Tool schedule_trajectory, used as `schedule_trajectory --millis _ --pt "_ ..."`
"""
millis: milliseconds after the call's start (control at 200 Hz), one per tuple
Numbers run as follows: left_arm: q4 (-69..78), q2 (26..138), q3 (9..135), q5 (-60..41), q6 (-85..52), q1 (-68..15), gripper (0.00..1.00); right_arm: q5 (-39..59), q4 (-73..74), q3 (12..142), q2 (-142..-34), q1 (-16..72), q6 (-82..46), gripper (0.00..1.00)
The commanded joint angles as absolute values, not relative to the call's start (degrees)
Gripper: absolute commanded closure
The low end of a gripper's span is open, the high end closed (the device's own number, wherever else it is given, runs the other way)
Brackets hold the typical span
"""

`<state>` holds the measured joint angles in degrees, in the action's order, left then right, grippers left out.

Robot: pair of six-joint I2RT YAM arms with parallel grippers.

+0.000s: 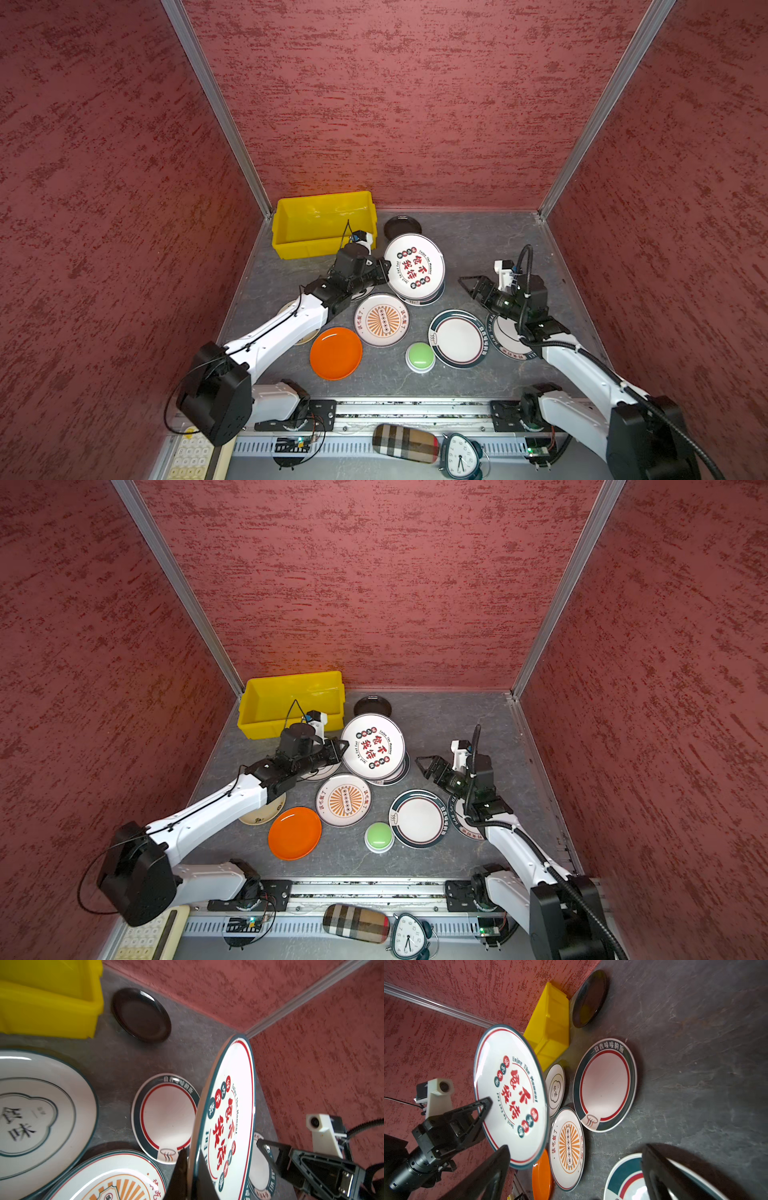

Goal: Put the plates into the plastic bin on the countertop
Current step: 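Grip the plate rim with the left gripper while the right gripper releases and withdraws, then carry the plate with the left gripper into the yellow bin and release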

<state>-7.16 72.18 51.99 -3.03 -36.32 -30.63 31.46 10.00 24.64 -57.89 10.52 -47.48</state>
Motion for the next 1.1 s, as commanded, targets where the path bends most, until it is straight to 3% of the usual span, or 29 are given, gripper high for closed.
schedule_trajectory --millis 0,215,481,877,1097 --pt "-8.86 68.44 53.56 1.15 -35.72 -26.66 1.00 30.56 8.80 24.77 -55.97 10.73 -46.08 0.01" --pt "-10.74 66.46 55.48 7.32 -34.62 -18.04 1.00 30.75 5.12 25.61 -51.88 10.75 -44.85 0.01" --pt "-15.03 78.65 70.17 10.70 -33.34 -7.62 1.00 30.73 -1.00 27.66 -49.09 10.72 -43.12 0.01" --pt "-19.38 95.76 80.60 5.98 -38.10 4.78 1.00 25.34 -10.83 32.45 -49.95 10.71 -37.00 0.01" --pt "-18.60 103.16 85.30 3.82 -35.83 6.75 1.00 26.64 -8.62 33.97 -54.92 10.71 -37.15 0.01"
